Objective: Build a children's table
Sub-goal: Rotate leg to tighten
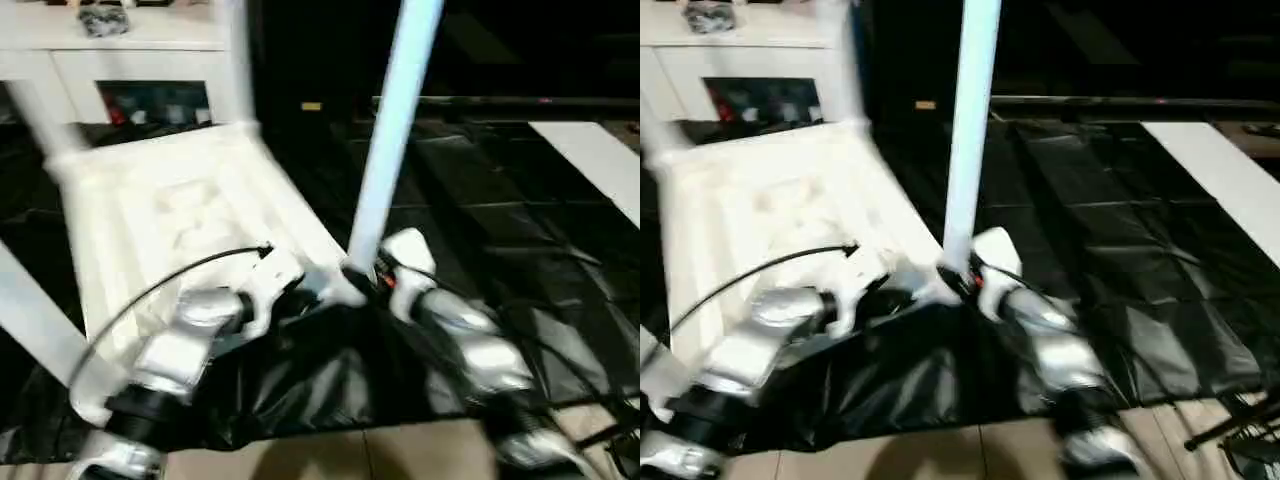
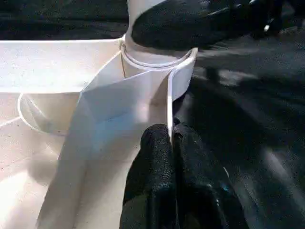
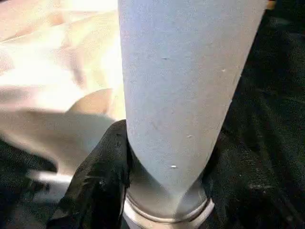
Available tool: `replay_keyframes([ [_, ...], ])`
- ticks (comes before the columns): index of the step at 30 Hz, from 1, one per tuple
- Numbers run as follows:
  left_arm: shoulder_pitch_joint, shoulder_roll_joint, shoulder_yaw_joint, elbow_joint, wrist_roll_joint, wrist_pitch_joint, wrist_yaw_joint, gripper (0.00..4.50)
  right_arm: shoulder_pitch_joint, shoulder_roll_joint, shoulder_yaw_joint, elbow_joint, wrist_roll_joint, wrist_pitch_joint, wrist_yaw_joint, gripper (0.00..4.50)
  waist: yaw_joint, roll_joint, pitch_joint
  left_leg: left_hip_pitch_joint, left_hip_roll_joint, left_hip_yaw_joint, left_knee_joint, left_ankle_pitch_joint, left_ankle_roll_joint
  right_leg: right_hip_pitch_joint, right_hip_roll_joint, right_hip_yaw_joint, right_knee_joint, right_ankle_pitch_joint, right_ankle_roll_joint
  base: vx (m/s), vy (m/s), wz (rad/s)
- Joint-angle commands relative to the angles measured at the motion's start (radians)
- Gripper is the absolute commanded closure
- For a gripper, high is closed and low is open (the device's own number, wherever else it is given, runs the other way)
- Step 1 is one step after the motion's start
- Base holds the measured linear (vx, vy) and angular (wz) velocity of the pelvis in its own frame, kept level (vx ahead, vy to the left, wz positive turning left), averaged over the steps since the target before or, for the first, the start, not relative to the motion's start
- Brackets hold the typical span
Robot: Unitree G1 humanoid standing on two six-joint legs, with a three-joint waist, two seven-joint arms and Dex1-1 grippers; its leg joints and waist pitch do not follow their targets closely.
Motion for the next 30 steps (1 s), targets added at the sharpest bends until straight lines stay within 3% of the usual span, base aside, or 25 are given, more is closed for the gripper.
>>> replay_keyframes([
  [1, -0.001, -0.089, -0.085, -0.063, -0.039, -0.001, -0.018, 4.5, -0.026, 0.062, 0.081, 0.082, -0.051, 0.014, -0.038, 2.55, 0.005, 0.002, -0.038, -0.003, 0.003, -0.005, -0.073, -0.423, -0.011, 0.021, -0.028, 0.014, -0.103, -0.565, -0.089, 0.0, 0.0, 0.0],
  [3, -0.003, -0.097, -0.095, -0.065, -0.037, 0.0, -0.017, 4.5, -0.035, 0.068, 0.089, 0.092, -0.051, -0.012, -0.013, 2.55, 0.006, 0.002, -0.039, -0.003, 0.003, -0.005, -0.072, -0.428, -0.008, 0.02, -0.028, 0.014, -0.104, -0.556, -0.087, 0.0, 0.0, 0.0],
  [4, -0.005, -0.092, -0.102, -0.061, -0.033, -0.009, -0.021, 4.5, -0.037, 0.073, 0.07, 0.094, -0.023, -0.016, 0.015, 2.0, 0.005, -0.005, -0.039, -0.006, 0.003, -0.003, -0.073, -0.425, 0.001, 0.02, -0.026, 0.015, -0.103, -0.532, -0.09, 0.0, 0.0, 0.0],
  [6, -0.005, -0.088, -0.103, -0.058, -0.032, -0.015, -0.023, 4.5, -0.036, 0.076, 0.053, 0.093, -0.002, -0.006, 0.024, 1.86, 0.008, -0.001, -0.039, -0.008, 0.004, -0.004, -0.075, -0.417, 0.005, 0.023, -0.026, 0.017, -0.099, -0.512, -0.096, 0.0, 0.0, 0.0],
  [9, -0.002, -0.072, -0.099, -0.059, -0.027, -0.023, -0.028, 4.5, -0.033, 0.06, 0.035, 0.088, 0.019, -0.003, 0.048, 1.51, 0.015, 0.002, -0.043, -0.004, 0.007, 0.002, -0.073, -0.395, 0.011, 0.022, -0.026, 0.023, -0.094, -0.44, -0.121, 0.0, 0.0, 0.0],
  [10, 0.001, -0.064, -0.099, -0.06, -0.024, -0.025, -0.032, 4.5, -0.026, 0.041, 0.038, 0.082, 0.011, -0.017, 0.06, 1.51, 0.021, 0.004, -0.044, -0.008, 0.008, 0.005, -0.074, -0.354, 0.013, 0.026, -0.024, 0.025, -0.085, -0.366, -0.144, 0.0, 0.0, 0.0],
  [12, 0.004, -0.057, -0.098, -0.061, -0.021, -0.024, -0.034, 4.5, -0.017, 0.021, 0.045, 0.07, 0.002, -0.029, 0.076, 1.3, 0.024, 0.004, -0.046, -0.01, 0.008, 0.007, -0.073, -0.332, 0.016, 0.031, -0.023, 0.026, -0.08, -0.322, -0.157, 0.0, 0.0, 0.0],
  [14, 0.005, -0.04, -0.095, -0.047, -0.022, -0.04, -0.054, 4.5, 0.018, -0.047, 0.075, 0.024, -0.009, -0.073, 0.165, 1.3, 0.033, 0.008, -0.049, -0.006, 0.009, 0.014, -0.066, -0.282, 0.028, 0.033, -0.023, 0.029, -0.072, -0.231, -0.189, 0.031, -0.002, 0.04],
  [16, 0.003, -0.034, -0.092, -0.04, -0.022, -0.045, -0.058, 4.5, 0.031, -0.069, 0.081, 0.007, -0.006, -0.084, 0.198, 1.3, 0.043, 0.003, -0.052, -0.011, 0.008, 0.016, -0.061, -0.229, 0.048, 0.043, -0.022, 0.029, -0.064, -0.155, -0.201, 0.056, -0.002, 0.06],
  [19, -0.023, 0.003, -0.074, 0.02, -0.026, -0.087, -0.089, 4.5, 0.089, -0.183, 0.038, -0.088, 0.062, -0.111, 0.355, 1.3, 0.054, 0.01, -0.057, -0.007, 0.008, 0.018, -0.055, -0.153, 0.078, 0.048, -0.02, 0.029, -0.052, -0.035, -0.237, 0.0, 0.0, 0.0],
  [20, -0.03, 0.01, -0.069, 0.034, -0.026, -0.094, -0.095, 4.5, 0.099, -0.207, 0.025, -0.106, 0.079, -0.112, 0.39, 1.3, 0.061, 0.007, -0.057, -0.005, 0.008, 0.021, -0.052, -0.147, 0.095, 0.049, -0.019, 0.029, -0.05, -0.008, -0.247, 0.0, 0.0, 0.0],
  [21, -0.038, 0.017, -0.065, 0.049, -0.025, -0.103, -0.098, 4.5, 0.11, -0.229, 0.013, -0.128, 0.105, -0.106, 0.432, 1.3, 0.063, 0.005, -0.055, -0.008, 0.007, 0.019, -0.054, -0.151, 0.101, 0.052, -0.019, 0.028, -0.05, -0.013, -0.248, 0.0, 0.0, 0.0],
  [22, -0.056, 0.03, -0.055, 0.081, -0.023, -0.118, -0.103, 4.5, 0.134, -0.277, -0.01, -0.178, 0.167, -0.086, 0.527, 1.3, 0.068, 0.005, -0.052, -0.009, 0.007, 0.019, -0.056, -0.181, 0.106, 0.054, -0.022, 0.027, -0.057, -0.077, -0.238, 0.0, 0.0, 0.0],
  [23, -0.059, 0.033, -0.053, 0.086, -0.022, -0.121, -0.104, 4.5, 0.138, -0.285, -0.014, -0.187, 0.178, -0.081, 0.542, 1.3, 0.071, 0.011, -0.052, -0.006, 0.007, 0.019, -0.057, -0.195, 0.105, 0.054, -0.022, 0.028, -0.059, -0.101, -0.233, 0.0, 0.0, 0.0],
  [25, -0.077, 0.047, -0.044, 0.118, -0.021, -0.138, -0.113, 4.5, 0.155, -0.337, -0.041, -0.219, 0.221, -0.067, 0.604, 1.3, 0.07, 0.008, -0.049, -0.005, 0.011, 0.02, -0.058, -0.232, 0.099, 0.049, -0.023, 0.028, -0.064, -0.156, -0.228, 0.0, 0.0, 0.0],
  [26, -0.083, 0.052, -0.042, 0.129, -0.021, -0.145, -0.118, 4.5, 0.159, -0.354, -0.051, -0.223, 0.231, -0.065, 0.619, 1.3, 0.069, 0.007, -0.048, -0.01, 0.009, 0.016, -0.062, -0.247, 0.088, 0.053, -0.024, 0.025, -0.068, -0.212, -0.209, 0.0, 0.0, 0.0],
  [28, -0.109, 0.08, -0.046, 0.18, -0.023, -0.191, -0.17, 4.5, 0.174, -0.435, -0.106, -0.229, 0.276, -0.05, 0.695, 1.3, 0.067, 0.004, -0.046, -0.007, 0.009, 0.015, -0.063, -0.28, 0.074, 0.047, -0.027, 0.025, -0.081, -0.316, -0.175, 0.0, 0.0, 0.0],
  [30, -0.114, 0.089, -0.05, 0.194, -0.029, -0.216, -0.196, 4.5, 0.174, -0.457, -0.123, -0.223, 0.283, -0.041, 0.703, 1.3, 0.067, 0.001, -0.046, -0.008, 0.008, 0.014, -0.062, -0.281, 0.072, 0.046, -0.028, 0.025, -0.084, -0.338, -0.17, 0.0, 0.0, 0.0],
])
